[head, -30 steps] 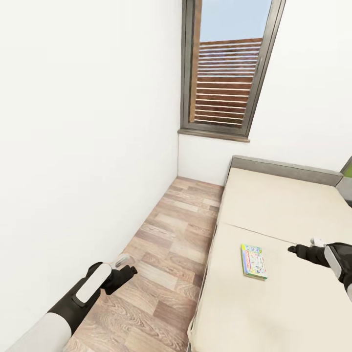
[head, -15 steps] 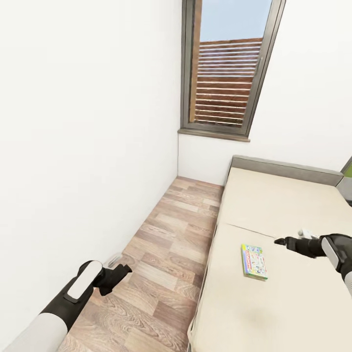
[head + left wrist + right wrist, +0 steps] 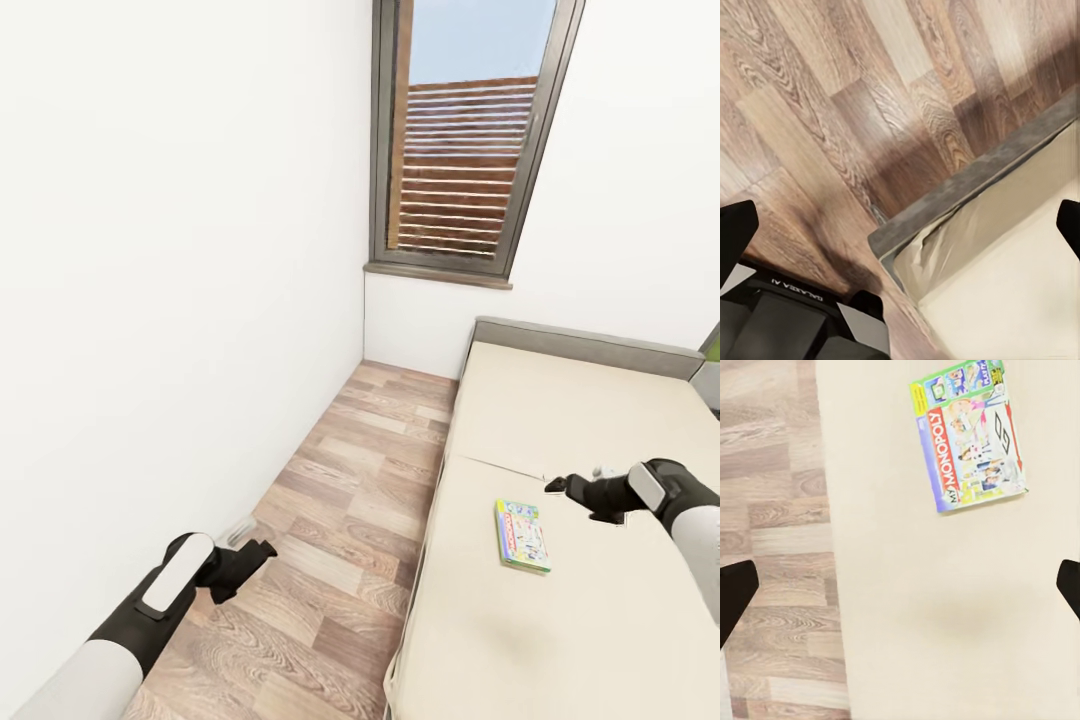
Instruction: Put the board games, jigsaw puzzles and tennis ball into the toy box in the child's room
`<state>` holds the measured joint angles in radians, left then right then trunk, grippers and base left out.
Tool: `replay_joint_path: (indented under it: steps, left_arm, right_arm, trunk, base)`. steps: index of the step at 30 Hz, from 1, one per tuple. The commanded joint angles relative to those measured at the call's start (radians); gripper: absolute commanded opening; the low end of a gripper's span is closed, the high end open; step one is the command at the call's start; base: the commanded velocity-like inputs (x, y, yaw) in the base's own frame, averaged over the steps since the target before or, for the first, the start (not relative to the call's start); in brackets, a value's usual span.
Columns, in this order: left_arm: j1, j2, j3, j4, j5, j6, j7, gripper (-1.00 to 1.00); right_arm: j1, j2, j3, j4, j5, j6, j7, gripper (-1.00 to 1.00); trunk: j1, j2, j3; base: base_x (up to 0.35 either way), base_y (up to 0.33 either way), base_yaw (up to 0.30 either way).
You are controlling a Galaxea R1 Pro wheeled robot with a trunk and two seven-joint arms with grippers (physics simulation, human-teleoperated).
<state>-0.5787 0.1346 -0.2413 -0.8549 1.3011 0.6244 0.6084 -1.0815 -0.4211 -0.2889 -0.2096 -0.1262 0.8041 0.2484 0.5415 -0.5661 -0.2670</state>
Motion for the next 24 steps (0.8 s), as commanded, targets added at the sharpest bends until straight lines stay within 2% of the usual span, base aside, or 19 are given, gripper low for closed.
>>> replay_joint_path:
  steps: [1,6,9,10,12,17,21,24]
  left_arm:
    - [-0.001,0.000,-0.007,-0.004,0.010,-0.001,0.008,1.00]
    - [-0.002,0.002,-0.039,-0.008,0.008,0.000,-0.060,1.00]
    - [-0.002,0.007,-0.052,-0.004,0.006,-0.001,-0.127,1.00]
    - [-0.003,0.010,-0.059,0.001,-0.002,-0.003,-0.190,1.00]
    - [-0.002,0.011,-0.061,0.002,-0.014,-0.005,-0.217,1.00]
    - [-0.002,0.009,-0.064,0.012,-0.062,-0.013,-0.257,1.00]
    - [-0.002,0.008,-0.064,0.014,-0.072,-0.014,-0.263,1.00]
    - [-0.003,0.007,-0.063,0.015,-0.076,-0.015,-0.266,1.00]
  right_arm:
    - [-0.001,0.004,-0.006,-0.010,-0.013,-0.005,-0.010,1.00]
    - [0.000,0.022,-0.031,-0.053,-0.028,-0.082,-0.030,1.00]
    - [0.001,0.025,-0.035,-0.063,-0.031,-0.095,-0.031,1.00]
    - [0.002,0.027,-0.037,-0.069,-0.032,-0.099,-0.030,1.00]
    - [0.003,0.028,-0.038,-0.071,-0.033,-0.101,-0.029,1.00]
    - [0.007,0.029,-0.040,-0.069,-0.034,-0.105,-0.026,1.00]
    - [0.010,0.034,-0.041,-0.065,-0.034,-0.105,-0.024,1.00]
    - [0.012,0.052,-0.041,-0.066,-0.034,-0.105,-0.027,1.00]
  trunk:
    - [0.004,-0.009,-0.005]
    - [0.023,-0.044,-0.021]
    - [0.035,-0.065,-0.030]
    - [0.039,-0.072,-0.033]
    - [0.046,-0.086,-0.039]
    - [0.066,-0.121,-0.055]
    - [0.081,-0.149,-0.068]
    - [0.092,-0.170,-0.077]
  base:
    - [0.000,0.000,0.000]
    - [0.000,0.000,0.000]
    - [0.000,0.000,0.000]
    - [0.000,0.000,0.000]
    - [0.000,0.000,0.000]
    - [0.000,0.000,0.000]
    - [0.000,0.000,0.000]
    - [0.000,0.000,0.000]
